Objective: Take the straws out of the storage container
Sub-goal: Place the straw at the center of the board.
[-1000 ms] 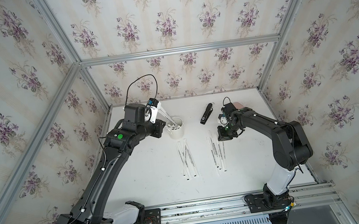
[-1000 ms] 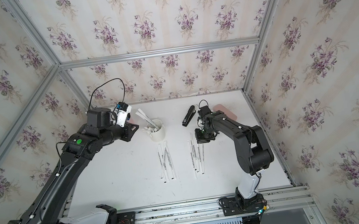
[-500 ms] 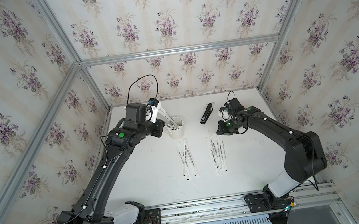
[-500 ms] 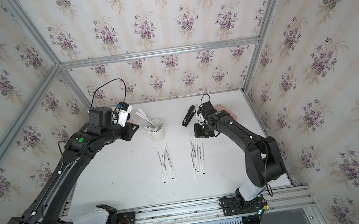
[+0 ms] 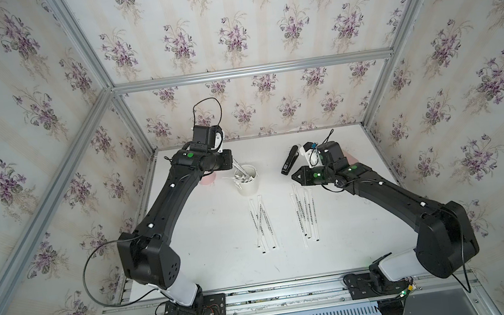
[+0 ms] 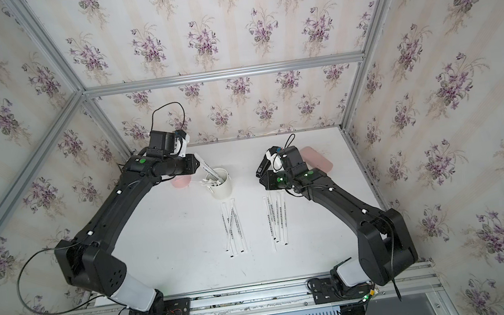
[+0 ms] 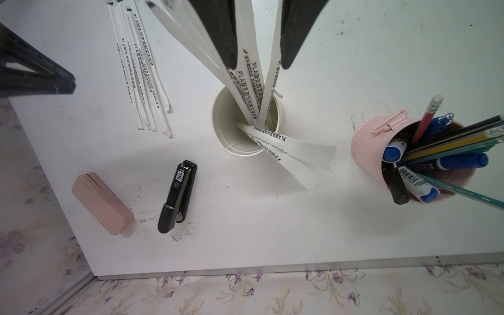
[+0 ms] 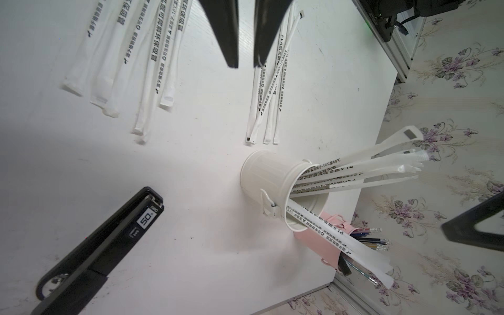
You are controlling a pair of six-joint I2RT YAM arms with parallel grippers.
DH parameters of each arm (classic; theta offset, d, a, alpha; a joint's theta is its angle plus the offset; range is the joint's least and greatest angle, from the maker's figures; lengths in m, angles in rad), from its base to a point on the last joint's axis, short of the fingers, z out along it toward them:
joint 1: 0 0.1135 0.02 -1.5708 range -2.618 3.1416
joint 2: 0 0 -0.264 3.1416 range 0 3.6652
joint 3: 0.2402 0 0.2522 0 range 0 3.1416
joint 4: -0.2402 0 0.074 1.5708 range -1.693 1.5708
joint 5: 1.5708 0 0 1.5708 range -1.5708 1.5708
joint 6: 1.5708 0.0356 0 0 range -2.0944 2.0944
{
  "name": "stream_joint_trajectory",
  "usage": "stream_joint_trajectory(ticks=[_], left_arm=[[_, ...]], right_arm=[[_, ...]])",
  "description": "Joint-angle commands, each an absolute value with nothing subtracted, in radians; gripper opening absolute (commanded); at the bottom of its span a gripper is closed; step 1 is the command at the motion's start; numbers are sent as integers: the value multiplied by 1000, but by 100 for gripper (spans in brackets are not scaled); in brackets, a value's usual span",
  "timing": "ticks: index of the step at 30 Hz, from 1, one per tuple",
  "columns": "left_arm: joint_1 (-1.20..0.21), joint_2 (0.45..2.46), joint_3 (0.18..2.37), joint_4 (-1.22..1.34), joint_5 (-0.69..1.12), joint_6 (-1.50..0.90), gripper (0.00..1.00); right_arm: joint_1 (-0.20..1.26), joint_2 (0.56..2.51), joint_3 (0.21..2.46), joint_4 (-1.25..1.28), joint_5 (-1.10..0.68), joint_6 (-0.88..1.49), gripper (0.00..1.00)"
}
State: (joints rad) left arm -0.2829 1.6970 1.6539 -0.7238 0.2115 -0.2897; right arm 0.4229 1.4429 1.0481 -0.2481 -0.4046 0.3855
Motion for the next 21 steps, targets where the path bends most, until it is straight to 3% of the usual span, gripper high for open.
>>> stream_joint_trajectory(ticks=[1, 21], left_arm=[[-274, 1773, 1707, -706, 300, -354, 25], [-275, 1983, 1862, -765, 181, -343, 30]], right_arm=[[422, 1453, 1044, -204, -423, 375, 16], [423, 1509, 1003, -161, -425, 350, 15]])
